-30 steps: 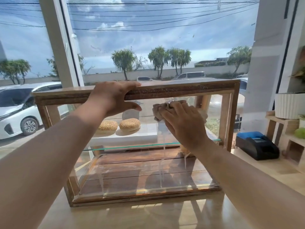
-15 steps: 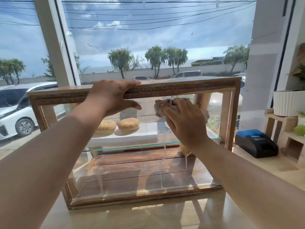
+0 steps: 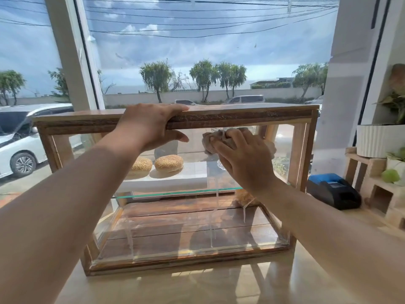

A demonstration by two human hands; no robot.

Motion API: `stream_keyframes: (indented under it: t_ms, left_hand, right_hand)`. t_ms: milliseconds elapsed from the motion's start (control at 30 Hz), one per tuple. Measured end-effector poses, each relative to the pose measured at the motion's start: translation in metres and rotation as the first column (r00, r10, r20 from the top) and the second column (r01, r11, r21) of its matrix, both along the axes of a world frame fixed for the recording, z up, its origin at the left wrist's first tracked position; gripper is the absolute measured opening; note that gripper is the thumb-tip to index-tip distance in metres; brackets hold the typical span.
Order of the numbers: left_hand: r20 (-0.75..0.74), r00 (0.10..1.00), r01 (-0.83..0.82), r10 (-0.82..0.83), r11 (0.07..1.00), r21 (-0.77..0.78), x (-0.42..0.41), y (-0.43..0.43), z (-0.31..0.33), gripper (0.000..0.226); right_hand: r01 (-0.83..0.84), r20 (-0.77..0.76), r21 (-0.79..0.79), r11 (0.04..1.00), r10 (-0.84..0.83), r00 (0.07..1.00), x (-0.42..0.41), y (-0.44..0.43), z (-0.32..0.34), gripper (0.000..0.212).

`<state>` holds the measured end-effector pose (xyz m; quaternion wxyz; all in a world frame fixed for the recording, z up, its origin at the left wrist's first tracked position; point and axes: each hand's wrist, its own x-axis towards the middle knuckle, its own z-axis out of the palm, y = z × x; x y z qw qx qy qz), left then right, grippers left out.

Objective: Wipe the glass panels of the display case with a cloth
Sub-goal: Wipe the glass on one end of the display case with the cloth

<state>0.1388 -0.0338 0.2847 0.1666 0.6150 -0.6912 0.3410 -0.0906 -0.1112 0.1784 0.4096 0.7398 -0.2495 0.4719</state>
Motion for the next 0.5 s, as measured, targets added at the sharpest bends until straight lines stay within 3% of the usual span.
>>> stream_keyframes:
  t_ms: [133,267,333,500]
  left_hand:
    - [0.004,1.0,-0.003,0.003,1.0,-0.015,-0.001,0.002,-0.002,0.083]
    - [0.005,1.0,-0.006,0.006,1.0,-0.011,-0.003,0.002,-0.001,0.082]
    - [0.0,1.0,-0.016,0.016,1.0,-0.017,-0.002,0.003,0.0,0.079]
    - [-0.013,0.999,-0.049,0.049,0.999,0.002,-0.002,0.002,-0.002,0.077]
  right_hand:
    - [-0.029,-0.173,-0.043,0.999,0.022,0.985,0.014,0.004,-0.022,0.022]
    - [-0.031,-0.353,-0.089,0.996,-0.002,0.936,-0.031,-0.007,-0.038,0.03]
    - [0.008,-0.281,-0.089,0.996,-0.032,0.959,-0.051,-0.016,-0.032,0.027]
    - [0.088,0.083,-0.013,0.996,-0.087,0.993,-0.033,-0.016,-0.019,0.029]
